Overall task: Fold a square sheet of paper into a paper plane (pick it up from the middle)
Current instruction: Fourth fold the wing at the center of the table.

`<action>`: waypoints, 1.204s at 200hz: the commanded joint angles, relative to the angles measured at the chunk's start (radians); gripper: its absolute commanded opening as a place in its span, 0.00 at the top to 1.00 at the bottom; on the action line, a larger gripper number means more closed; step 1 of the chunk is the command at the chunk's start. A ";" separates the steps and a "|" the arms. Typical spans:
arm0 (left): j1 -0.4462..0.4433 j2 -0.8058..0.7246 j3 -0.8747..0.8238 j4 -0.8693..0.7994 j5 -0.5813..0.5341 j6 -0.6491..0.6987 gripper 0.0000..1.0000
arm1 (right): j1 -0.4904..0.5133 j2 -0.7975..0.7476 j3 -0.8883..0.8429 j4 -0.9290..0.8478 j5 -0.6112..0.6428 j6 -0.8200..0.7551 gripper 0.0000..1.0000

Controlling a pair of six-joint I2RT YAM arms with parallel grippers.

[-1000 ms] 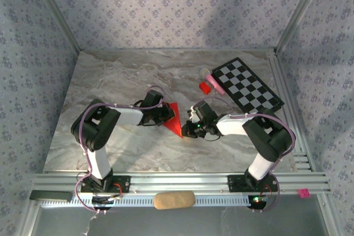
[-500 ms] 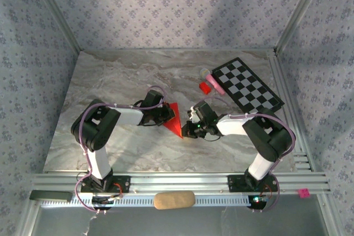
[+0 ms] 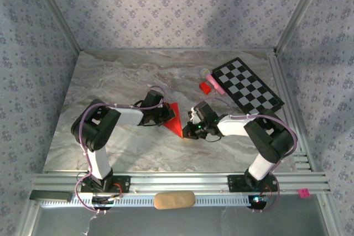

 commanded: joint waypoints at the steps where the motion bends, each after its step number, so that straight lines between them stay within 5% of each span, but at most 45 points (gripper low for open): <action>1: 0.006 0.029 -0.030 -0.081 -0.061 0.010 0.98 | 0.009 0.015 -0.034 -0.159 0.003 -0.024 0.93; 50: 0.006 0.027 -0.032 -0.079 -0.063 0.009 0.98 | 0.026 0.011 -0.011 -0.276 0.081 -0.057 0.91; 136: 0.001 0.027 -0.036 -0.086 -0.061 0.035 0.99 | -0.023 -0.190 0.060 -0.172 0.064 -0.020 0.82; 173: -0.002 0.030 -0.032 -0.082 -0.059 0.035 0.99 | -0.018 -0.074 0.140 -0.063 -0.051 0.014 0.94; 241: -0.003 0.034 -0.027 -0.087 -0.056 0.034 0.99 | 0.003 0.080 0.185 -0.011 -0.050 0.048 0.97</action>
